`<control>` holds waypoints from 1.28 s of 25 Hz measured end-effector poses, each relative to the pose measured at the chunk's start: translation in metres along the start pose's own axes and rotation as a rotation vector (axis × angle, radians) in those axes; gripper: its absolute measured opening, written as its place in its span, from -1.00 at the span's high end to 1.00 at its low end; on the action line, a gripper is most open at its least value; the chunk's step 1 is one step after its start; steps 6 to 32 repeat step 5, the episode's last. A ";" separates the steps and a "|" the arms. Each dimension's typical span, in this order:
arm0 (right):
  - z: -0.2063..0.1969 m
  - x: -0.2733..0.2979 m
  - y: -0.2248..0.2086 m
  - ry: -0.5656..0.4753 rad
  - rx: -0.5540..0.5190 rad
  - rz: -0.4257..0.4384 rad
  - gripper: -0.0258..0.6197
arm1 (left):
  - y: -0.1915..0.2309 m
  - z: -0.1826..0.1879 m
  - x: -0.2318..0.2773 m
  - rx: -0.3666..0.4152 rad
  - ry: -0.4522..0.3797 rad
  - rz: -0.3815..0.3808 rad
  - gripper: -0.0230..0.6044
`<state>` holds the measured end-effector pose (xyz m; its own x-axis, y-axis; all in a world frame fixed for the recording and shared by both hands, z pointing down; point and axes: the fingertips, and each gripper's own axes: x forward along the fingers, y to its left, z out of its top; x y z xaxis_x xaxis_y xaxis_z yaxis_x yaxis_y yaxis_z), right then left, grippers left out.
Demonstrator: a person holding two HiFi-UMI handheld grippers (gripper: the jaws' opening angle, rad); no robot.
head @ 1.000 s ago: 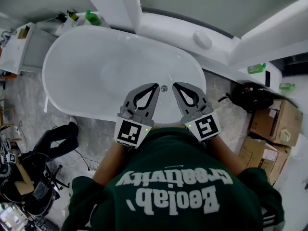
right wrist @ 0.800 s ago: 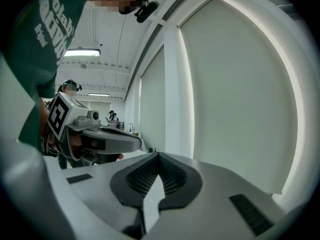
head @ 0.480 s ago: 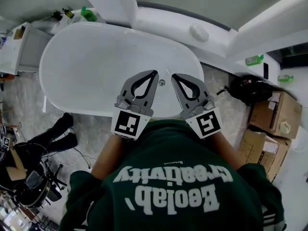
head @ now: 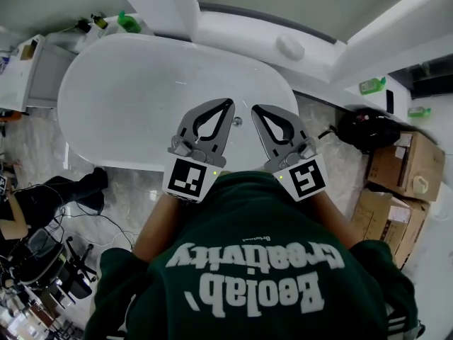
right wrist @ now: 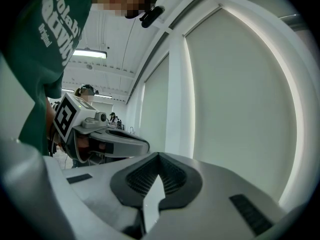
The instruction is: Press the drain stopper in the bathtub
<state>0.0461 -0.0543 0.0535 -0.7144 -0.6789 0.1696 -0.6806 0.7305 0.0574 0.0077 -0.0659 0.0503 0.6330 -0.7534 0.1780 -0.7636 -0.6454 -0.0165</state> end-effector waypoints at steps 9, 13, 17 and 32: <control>0.003 0.000 -0.003 -0.007 0.002 -0.006 0.89 | -0.001 0.002 0.002 0.004 -0.005 -0.004 0.91; 0.003 0.000 -0.003 -0.007 0.002 -0.006 0.89 | -0.001 0.002 0.002 0.004 -0.005 -0.004 0.91; 0.003 0.000 -0.003 -0.007 0.002 -0.006 0.89 | -0.001 0.002 0.002 0.004 -0.005 -0.004 0.91; 0.003 0.000 -0.003 -0.007 0.002 -0.006 0.89 | -0.001 0.002 0.002 0.004 -0.005 -0.004 0.91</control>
